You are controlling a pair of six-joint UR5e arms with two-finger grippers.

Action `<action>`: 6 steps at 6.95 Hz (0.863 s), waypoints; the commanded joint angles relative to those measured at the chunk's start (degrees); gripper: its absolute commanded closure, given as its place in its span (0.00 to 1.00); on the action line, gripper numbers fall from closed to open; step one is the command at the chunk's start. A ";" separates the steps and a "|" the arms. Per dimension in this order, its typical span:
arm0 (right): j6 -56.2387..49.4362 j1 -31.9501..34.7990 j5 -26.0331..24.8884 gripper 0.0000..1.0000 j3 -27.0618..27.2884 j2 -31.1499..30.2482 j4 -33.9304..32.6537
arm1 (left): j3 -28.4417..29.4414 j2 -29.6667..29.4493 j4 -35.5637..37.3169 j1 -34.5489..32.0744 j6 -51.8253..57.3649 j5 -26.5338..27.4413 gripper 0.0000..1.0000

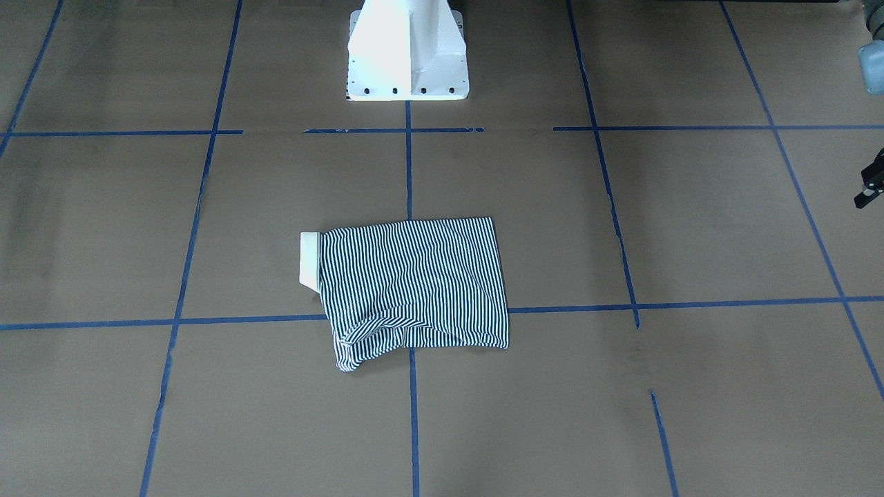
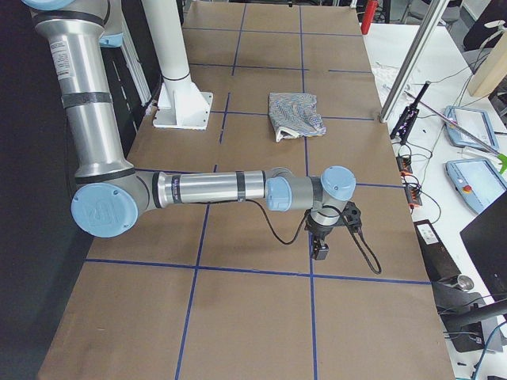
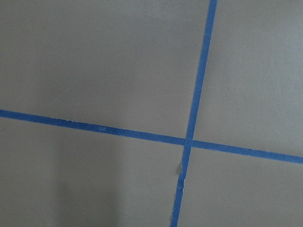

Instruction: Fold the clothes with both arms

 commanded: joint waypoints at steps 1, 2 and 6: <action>0.16 0.00 2.29 0.00 -0.59 -1.14 4.24 | -0.20 1.26 -3.06 -0.06 0.22 0.09 0.00; -0.10 0.61 6.14 0.00 -1.30 -0.61 3.81 | -0.37 2.49 -3.31 -0.06 0.22 0.01 0.00; -0.28 0.61 7.93 0.00 -0.79 -0.43 4.60 | -0.38 1.36 -3.23 -0.06 -0.04 0.10 0.00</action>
